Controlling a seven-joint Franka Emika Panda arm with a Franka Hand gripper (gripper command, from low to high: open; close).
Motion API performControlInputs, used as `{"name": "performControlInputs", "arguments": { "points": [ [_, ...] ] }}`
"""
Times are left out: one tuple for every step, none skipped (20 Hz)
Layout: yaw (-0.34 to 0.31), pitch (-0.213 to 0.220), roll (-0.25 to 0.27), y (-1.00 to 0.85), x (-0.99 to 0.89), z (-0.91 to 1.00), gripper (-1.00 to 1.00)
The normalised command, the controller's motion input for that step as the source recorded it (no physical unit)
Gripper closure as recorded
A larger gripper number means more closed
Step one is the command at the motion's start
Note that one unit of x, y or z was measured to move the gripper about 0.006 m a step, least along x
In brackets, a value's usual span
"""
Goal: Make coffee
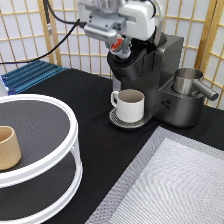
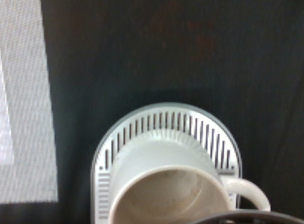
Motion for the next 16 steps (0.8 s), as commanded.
{"name": "performControlInputs", "arguments": {
  "points": [
    [0.0, 0.092, -0.197, 0.46, 0.42, 0.26, 1.0],
    [0.0, 0.085, -0.195, 0.46, 0.4, 0.23, 1.0],
    [0.0, 0.081, -0.195, 0.44, 0.39, 0.16, 1.0],
    [0.005, 0.076, -0.191, 0.41, 0.33, 0.19, 1.0],
    [0.015, 0.085, -0.19, 0.36, 0.31, 0.14, 1.0],
    [0.027, 0.097, -0.181, 0.29, 0.3, 0.13, 1.0],
    [0.035, 0.097, -0.167, 0.19, 0.21, 0.24, 1.0],
    [0.041, 0.096, -0.152, 0.02, 0.08, 0.39, 1.0],
    [0.022, 0.088, -0.15, 0.0, 0.01, 0.41, 1.0],
    [0.015, 0.09, -0.146, 0.0, 0.07, 0.45, 1.0],
    [0.003, 0.093, -0.153, 0.0, 0.12, 0.42, 1.0],
    [0.0, 0.096, -0.186, 0.01, 0.13, 0.45, 1.0],
    [0.0, 0.104, -0.198, 0.12, 0.15, 0.28, 1.0],
    [0.0, 0.108, -0.202, 0.19, 0.16, 0.13, 1.0],
    [0.0, 0.085, -0.204, 0.29, 0.08, 0.05, 1.0],
    [0.0, 0.089, -0.166, 0.33, 0.12, 0.0, 1.0]
  ]
}}
